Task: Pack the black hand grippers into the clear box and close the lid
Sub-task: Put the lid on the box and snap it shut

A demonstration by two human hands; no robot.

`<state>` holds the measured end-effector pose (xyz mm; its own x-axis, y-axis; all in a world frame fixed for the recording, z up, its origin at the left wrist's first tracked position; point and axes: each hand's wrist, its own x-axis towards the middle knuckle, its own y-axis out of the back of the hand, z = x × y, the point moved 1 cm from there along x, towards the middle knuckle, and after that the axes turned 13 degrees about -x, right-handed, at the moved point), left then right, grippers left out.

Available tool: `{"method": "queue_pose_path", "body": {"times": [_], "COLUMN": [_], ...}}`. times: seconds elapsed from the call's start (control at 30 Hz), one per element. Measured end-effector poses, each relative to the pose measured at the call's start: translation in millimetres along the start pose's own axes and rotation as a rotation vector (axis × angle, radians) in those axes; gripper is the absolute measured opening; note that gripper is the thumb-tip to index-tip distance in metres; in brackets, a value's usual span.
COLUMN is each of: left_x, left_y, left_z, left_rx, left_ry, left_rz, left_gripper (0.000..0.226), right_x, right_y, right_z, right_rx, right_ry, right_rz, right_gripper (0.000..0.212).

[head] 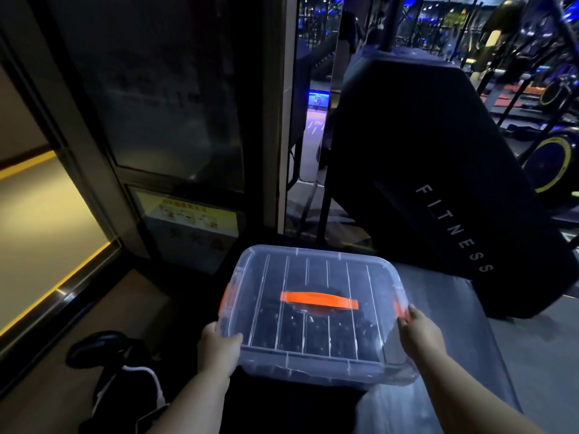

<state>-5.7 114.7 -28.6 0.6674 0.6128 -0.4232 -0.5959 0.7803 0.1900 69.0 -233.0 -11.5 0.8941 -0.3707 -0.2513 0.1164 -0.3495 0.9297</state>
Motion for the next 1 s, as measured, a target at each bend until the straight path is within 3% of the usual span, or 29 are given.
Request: {"method": "queue_pose_path", "body": {"times": [0.17,0.3,0.47,0.67,0.73,0.83,1.0], "left_x": [5,20,29,49,54,51,42], "left_y": [3,-1,-14,-17,-17,-17,-15], "left_z": [5,11,15,15,12,13,18], "left_rx": [0.101,0.181,0.081,0.024,0.006,0.074,0.299], "left_ry": [-0.063,-0.03,0.066,0.099,0.096,-0.018,-0.152], "left_rz": [0.008,0.032,0.077,0.013,-0.017,-0.002,0.035], "left_gripper": [0.026,0.049,0.061,0.076,0.072,0.047,0.043], "right_x": [4,3,4,14,15,18,20], "right_y": [-6,-7,-9,-16,-17,-18,-20], "right_z": [1,0,2,4,3,4,5], "right_rx": [0.019,0.195,0.335,0.442,0.454,0.421,0.365], "right_ry": [-0.04,-0.078,-0.106,-0.162,-0.183,-0.217,-0.236], "right_rz": [-0.002,0.004,-0.04,-0.129,-0.158,-0.151,-0.14], "right_gripper": [0.052,0.051,0.053,0.053,0.054,0.062,0.066]}}
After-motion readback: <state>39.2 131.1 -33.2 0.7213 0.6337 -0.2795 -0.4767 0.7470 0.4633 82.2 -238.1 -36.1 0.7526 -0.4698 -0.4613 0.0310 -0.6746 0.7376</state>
